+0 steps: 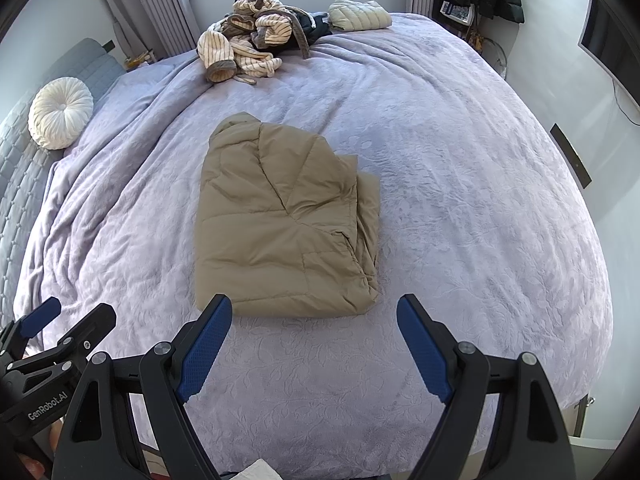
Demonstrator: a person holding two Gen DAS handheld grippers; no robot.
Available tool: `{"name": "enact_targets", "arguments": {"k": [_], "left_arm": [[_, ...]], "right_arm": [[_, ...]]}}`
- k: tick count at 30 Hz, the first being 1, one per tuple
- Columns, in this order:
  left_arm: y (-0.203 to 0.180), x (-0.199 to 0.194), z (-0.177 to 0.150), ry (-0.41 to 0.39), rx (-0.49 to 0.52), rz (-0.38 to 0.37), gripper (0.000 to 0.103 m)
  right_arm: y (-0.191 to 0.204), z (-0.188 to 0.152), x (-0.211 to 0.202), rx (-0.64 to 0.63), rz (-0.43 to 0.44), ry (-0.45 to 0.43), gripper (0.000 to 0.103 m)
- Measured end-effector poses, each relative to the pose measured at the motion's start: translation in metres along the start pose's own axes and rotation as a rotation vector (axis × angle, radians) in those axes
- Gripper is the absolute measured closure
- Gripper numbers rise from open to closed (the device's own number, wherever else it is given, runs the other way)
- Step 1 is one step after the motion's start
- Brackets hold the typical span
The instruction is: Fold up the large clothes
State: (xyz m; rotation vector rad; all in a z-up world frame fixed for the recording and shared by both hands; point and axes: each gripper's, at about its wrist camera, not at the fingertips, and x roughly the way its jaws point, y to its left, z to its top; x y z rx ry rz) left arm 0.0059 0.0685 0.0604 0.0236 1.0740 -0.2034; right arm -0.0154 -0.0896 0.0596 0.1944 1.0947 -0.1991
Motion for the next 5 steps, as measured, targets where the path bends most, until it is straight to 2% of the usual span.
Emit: {"name": "enact_targets", "arguments": {"k": [5], "left_arm": [[-0.001,0.0004,0.001,0.006,0.009,-0.011,0.001]], "right_arm": [[-0.0001,-0.0009,-0.0001,0.001,-0.001,0.0,0.016]]}}
